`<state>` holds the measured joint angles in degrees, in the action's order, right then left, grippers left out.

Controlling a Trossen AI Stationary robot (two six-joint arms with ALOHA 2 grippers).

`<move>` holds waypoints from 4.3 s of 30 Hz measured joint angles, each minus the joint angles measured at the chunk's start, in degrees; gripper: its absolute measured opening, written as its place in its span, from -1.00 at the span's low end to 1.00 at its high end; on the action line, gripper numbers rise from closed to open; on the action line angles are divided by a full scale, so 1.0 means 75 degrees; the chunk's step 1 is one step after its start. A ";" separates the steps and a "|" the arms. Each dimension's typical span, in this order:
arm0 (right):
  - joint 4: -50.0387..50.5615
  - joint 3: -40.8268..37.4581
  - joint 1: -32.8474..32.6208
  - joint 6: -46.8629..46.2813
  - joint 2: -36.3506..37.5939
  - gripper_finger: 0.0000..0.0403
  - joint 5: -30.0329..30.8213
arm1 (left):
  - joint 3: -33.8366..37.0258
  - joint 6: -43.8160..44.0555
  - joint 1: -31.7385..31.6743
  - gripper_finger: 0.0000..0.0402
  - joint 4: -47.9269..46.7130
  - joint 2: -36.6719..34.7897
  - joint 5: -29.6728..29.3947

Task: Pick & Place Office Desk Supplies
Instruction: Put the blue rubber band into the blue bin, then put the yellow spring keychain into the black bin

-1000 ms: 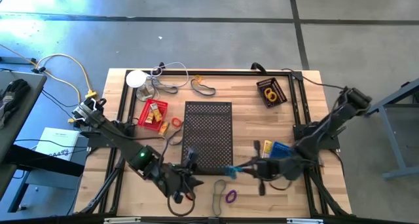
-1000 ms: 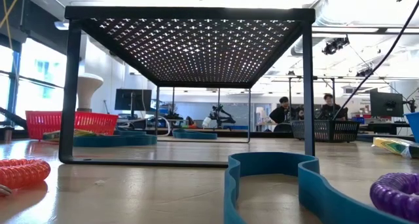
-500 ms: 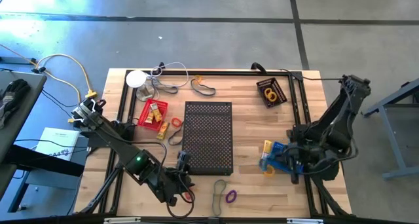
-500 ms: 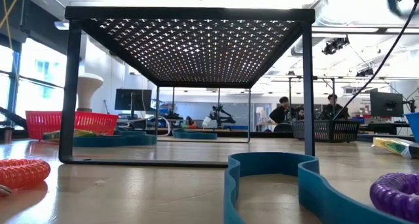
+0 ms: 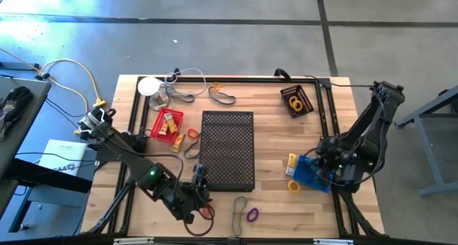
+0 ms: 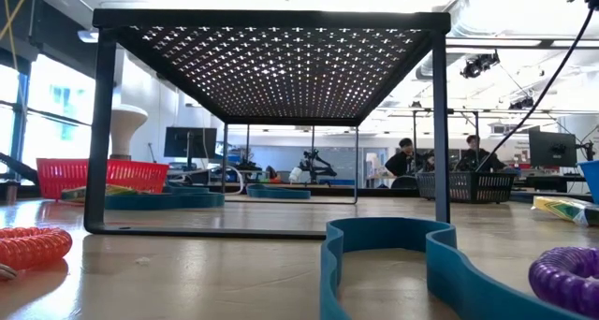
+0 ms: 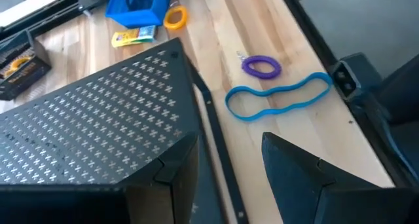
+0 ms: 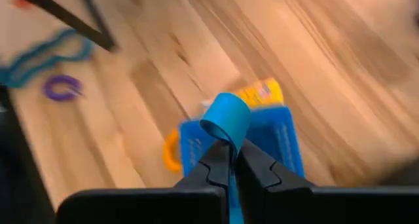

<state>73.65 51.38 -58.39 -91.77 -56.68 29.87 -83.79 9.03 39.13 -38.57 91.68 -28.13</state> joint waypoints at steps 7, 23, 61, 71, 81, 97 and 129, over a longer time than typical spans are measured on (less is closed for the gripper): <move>0.0482 0.0001 0.0003 -0.0765 -0.0529 -0.98 -0.0835 | 0.0060 -0.0001 -0.0227 -0.21 0.0004 0.0000 0.0024; -0.0876 -0.0688 0.0738 -0.0435 -0.2008 -0.98 -0.2339 | 0.0254 0.0199 -0.0330 -0.21 0.0001 0.0029 0.0064; -0.1875 -0.1634 0.3360 0.1449 -0.1208 0.04 -0.4070 | 0.0259 0.0238 -0.0284 -0.21 -0.0060 0.0035 0.0066; -0.2661 -0.0677 0.3191 0.1772 -0.0256 0.05 -0.2421 | 0.0259 0.0246 -0.0285 -0.21 -0.0060 0.0035 0.0066; -0.6403 -0.0674 0.2707 0.5053 -0.0880 0.05 -0.2204 | 0.0259 0.0264 -0.0264 -0.21 -0.0104 0.0035 0.0066; -0.7017 -0.0674 0.2684 0.3827 -0.3237 0.05 -0.4860 | 0.0259 0.0196 -0.0148 -0.21 -0.0238 0.0038 0.0136; -0.4893 -0.0688 0.2472 0.4270 -0.4261 0.05 -0.4173 | 0.0259 0.0171 -0.0203 -0.21 -0.0232 0.0038 0.0153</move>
<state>36.95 46.22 -39.85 -59.75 -88.64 -1.43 -81.84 10.31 37.60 -40.32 91.96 -26.98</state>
